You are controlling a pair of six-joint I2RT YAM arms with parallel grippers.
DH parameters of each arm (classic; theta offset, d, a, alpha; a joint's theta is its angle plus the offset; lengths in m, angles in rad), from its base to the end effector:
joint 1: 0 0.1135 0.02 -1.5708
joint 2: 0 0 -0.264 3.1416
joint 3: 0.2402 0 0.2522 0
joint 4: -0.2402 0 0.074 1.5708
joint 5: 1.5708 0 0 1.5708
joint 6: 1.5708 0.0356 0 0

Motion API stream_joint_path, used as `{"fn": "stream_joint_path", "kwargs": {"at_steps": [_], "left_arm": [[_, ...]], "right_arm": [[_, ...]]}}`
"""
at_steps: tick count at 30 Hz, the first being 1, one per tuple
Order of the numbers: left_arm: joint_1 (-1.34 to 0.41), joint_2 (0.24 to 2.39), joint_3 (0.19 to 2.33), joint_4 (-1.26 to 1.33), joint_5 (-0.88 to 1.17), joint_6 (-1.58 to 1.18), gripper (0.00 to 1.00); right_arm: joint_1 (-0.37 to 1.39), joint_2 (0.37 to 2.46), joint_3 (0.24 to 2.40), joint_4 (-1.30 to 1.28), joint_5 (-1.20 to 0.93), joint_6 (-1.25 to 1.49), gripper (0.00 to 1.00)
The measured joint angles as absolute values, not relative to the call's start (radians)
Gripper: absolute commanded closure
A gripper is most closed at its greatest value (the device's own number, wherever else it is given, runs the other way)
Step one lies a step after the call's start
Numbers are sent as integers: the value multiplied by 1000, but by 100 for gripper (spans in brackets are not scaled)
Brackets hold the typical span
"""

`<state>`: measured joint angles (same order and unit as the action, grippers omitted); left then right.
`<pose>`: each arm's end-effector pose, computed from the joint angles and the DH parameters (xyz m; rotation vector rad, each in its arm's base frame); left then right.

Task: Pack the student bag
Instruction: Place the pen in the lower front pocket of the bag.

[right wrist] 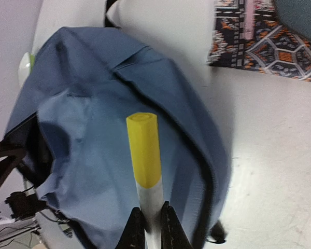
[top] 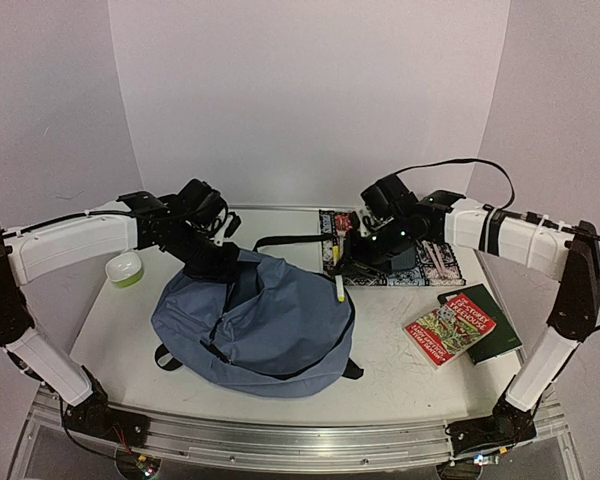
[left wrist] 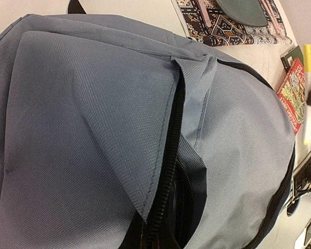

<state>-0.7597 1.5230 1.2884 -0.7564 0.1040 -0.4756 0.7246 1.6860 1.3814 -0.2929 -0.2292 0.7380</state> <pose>0.2291 -0.2227 0.2871 0.4190 2.6368 -0.5745 0.2881 0.2658 0.2984 -0.1277 2.3574 1.0345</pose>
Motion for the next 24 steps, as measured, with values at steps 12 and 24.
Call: {"fn": "stream_joint_path", "kwargs": {"at_steps": [12,24], "left_arm": [[-758,1538,1309,-758,140,-471,100],[-757,1536,1309,-758,182,-464,100]], "right_arm": [[899,1855,1521,-74,-473,887,100],[937,2038,1584,47,-579,1021,100]]}}
